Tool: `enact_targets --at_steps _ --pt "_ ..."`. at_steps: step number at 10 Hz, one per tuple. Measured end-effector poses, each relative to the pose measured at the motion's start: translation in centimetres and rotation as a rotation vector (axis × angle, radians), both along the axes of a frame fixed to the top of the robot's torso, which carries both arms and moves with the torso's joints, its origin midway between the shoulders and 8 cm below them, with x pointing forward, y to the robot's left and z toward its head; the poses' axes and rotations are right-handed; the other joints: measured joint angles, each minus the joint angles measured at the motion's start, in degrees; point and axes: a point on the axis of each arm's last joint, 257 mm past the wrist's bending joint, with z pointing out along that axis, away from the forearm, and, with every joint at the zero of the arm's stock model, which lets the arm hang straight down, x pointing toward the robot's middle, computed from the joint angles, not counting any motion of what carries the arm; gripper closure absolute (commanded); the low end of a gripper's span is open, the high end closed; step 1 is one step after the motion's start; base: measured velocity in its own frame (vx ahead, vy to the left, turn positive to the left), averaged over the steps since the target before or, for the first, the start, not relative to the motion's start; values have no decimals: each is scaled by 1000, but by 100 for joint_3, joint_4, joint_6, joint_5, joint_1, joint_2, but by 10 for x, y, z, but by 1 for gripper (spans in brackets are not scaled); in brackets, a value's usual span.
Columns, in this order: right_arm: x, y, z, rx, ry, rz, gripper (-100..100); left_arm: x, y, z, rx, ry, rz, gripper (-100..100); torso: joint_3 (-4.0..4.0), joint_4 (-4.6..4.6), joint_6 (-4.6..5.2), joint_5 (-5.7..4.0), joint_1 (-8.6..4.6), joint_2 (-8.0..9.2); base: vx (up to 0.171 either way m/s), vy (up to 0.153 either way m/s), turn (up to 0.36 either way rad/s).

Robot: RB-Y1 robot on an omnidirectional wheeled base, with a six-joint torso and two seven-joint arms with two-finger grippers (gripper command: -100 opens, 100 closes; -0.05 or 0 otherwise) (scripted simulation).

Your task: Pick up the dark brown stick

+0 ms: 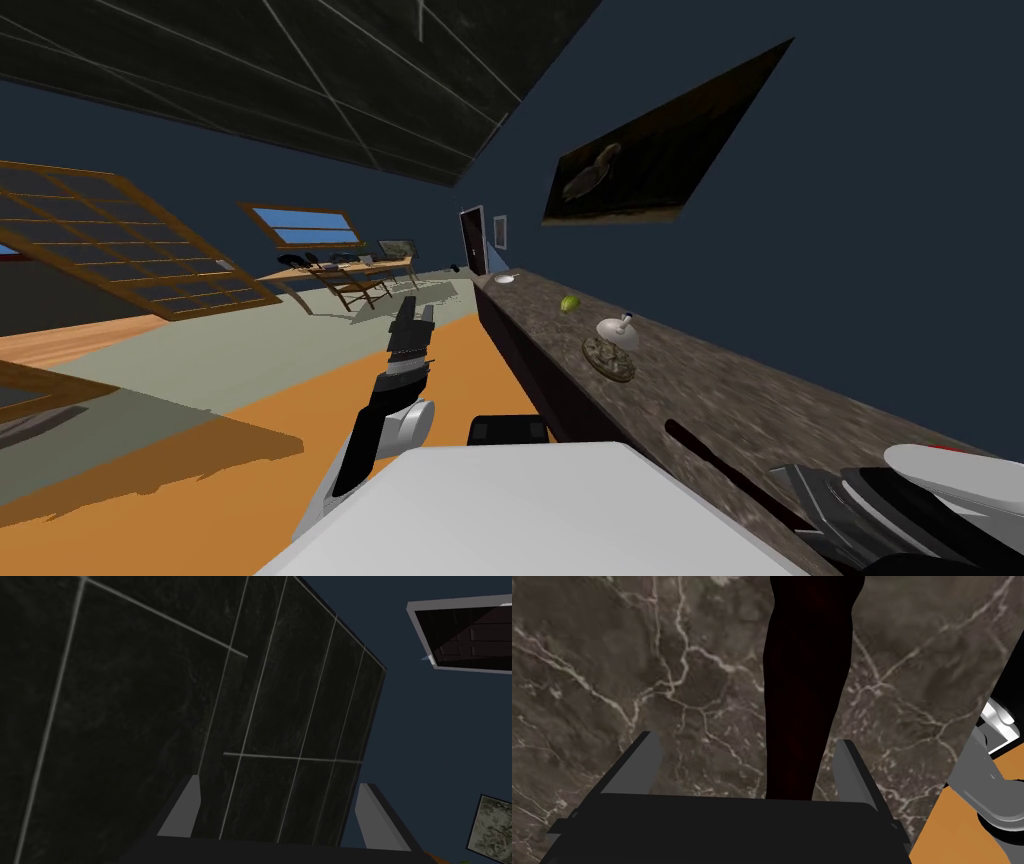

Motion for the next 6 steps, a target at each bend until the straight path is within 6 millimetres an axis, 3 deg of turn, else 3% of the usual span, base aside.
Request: enact_targets --at_steps 6 --pt "1 27 -8 1 -3 -46 -100 0 0 0 0 0 0 0 -2 -1 1 -9 -19 -4 -52 -50 73"
